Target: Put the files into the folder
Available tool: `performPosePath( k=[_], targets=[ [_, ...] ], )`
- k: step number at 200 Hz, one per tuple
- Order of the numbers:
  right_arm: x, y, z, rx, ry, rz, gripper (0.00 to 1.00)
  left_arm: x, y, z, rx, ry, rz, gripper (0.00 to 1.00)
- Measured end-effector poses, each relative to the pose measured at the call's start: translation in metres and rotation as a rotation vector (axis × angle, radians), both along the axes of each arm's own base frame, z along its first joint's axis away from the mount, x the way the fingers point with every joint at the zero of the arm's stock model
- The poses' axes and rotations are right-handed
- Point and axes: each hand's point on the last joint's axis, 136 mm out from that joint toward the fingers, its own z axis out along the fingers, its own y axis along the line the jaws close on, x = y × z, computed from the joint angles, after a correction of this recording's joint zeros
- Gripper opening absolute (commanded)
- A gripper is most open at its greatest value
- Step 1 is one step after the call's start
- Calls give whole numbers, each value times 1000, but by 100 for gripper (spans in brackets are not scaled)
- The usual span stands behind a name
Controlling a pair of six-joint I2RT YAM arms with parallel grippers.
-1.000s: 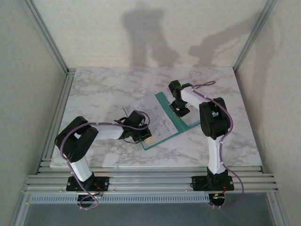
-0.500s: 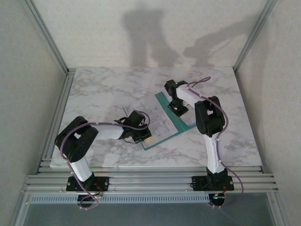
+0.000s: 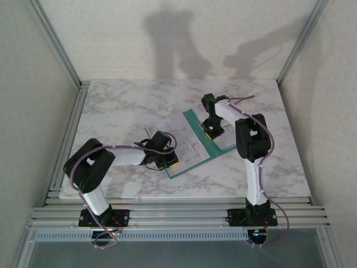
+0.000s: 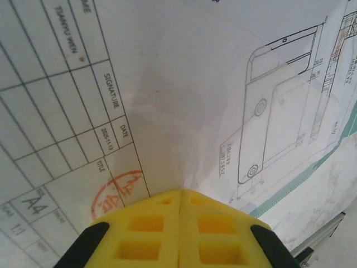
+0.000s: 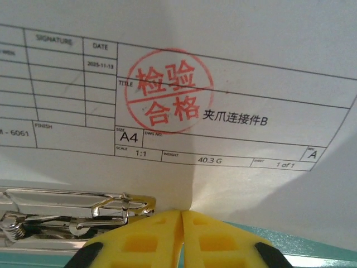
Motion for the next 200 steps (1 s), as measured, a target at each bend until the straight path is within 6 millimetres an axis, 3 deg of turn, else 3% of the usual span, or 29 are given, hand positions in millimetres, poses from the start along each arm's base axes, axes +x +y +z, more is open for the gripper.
performPosePath(
  k=[71,136,200],
  targets=[
    [-3,5,1,64,26,-65,14,-5,5,0,9,5,-3,5],
    [-17,26,3,97,50,-79,13,-19,22,0,29,30,10,8],
    [-13,28,12,99,12,-93,13,-19,22,0,37,41,9,8]
  ],
)
